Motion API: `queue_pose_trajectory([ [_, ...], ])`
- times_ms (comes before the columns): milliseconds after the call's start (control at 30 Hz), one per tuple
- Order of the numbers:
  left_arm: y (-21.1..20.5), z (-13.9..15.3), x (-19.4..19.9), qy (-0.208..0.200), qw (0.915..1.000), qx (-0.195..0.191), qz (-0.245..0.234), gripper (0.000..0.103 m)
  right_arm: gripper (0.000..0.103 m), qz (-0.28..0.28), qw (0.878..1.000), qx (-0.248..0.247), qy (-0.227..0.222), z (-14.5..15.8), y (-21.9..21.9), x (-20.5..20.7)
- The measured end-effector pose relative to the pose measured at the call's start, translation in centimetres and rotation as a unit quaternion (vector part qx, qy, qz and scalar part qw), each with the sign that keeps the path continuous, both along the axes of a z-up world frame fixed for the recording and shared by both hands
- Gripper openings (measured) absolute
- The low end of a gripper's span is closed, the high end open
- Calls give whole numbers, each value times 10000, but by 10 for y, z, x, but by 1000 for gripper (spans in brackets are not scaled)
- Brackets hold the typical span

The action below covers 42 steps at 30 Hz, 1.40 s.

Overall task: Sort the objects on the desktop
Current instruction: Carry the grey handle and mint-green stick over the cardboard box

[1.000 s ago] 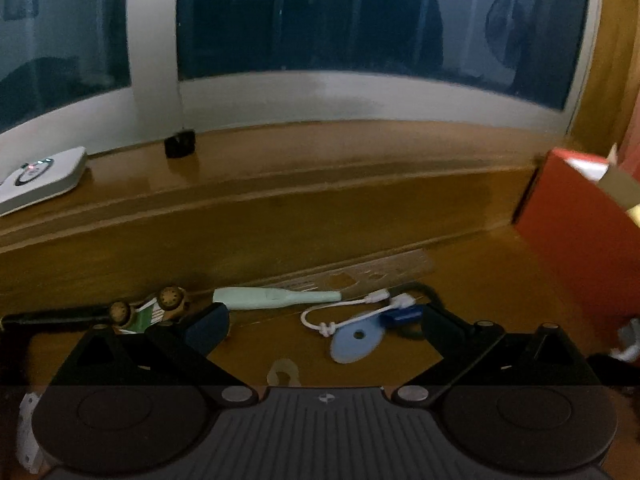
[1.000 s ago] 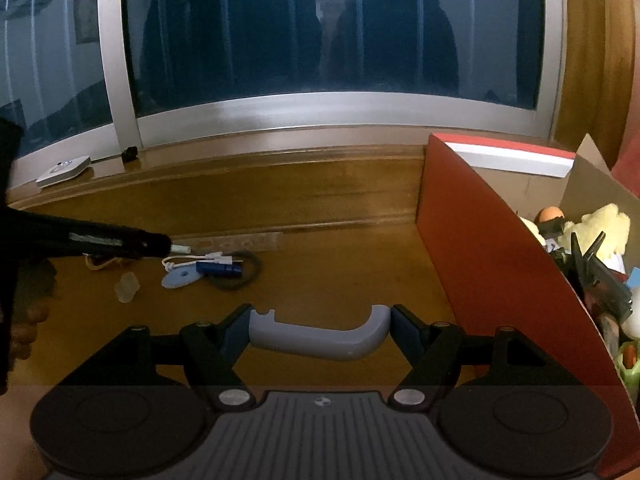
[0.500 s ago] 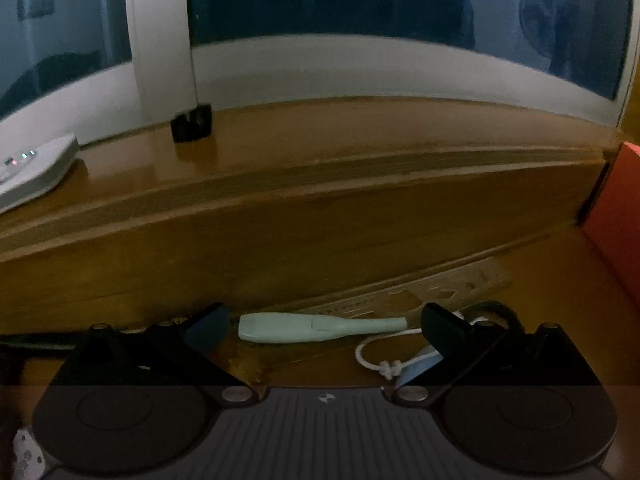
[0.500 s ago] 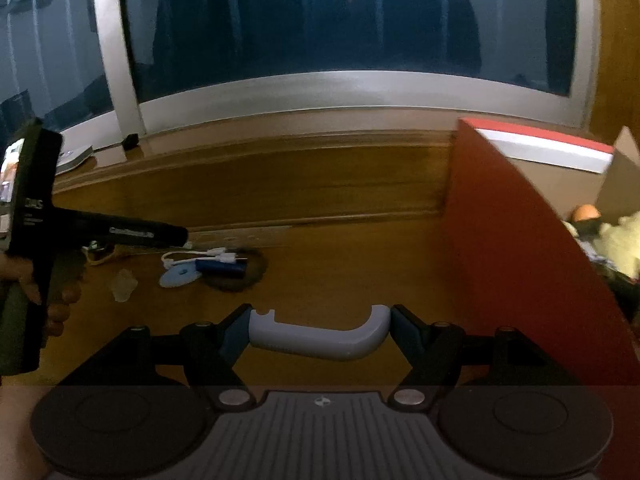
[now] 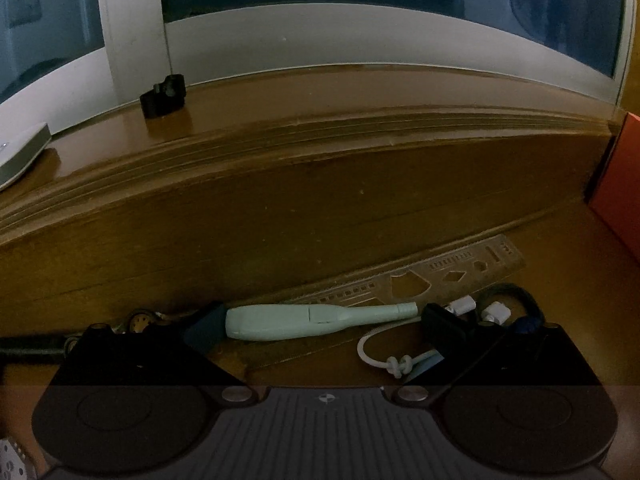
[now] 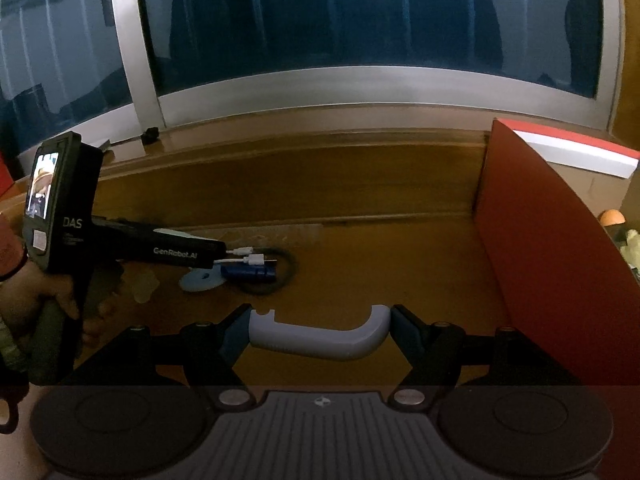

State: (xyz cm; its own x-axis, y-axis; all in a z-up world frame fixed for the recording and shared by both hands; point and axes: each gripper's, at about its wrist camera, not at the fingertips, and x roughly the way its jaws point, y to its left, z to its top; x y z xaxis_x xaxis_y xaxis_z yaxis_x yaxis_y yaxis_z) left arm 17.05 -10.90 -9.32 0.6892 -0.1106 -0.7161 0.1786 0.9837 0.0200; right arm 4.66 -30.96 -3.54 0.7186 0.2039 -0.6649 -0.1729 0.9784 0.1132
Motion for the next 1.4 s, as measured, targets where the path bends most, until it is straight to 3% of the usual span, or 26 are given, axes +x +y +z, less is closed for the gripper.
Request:
queue_pose_trajectory([
  [333, 12, 13, -8, -102, 9995, -269, 159, 97, 75, -11, 10000, -57, -57, 3, 1, -5],
  [633, 1, 67, -28, -464, 9977, -499, -47, 97, 75, -85, 9990, -74, -423, 22, -2, -13],
  [967, -54, 125, -61, -891, 9891, -774, -885, 97, 75, -1056, 9871, 21, -1202, 71, -49, -40],
  [1400, -151, 144, -113, -1067, 9708, -829, -1983, 97, 75, -2079, 9692, -96, -1315, 77, -123, -101],
])
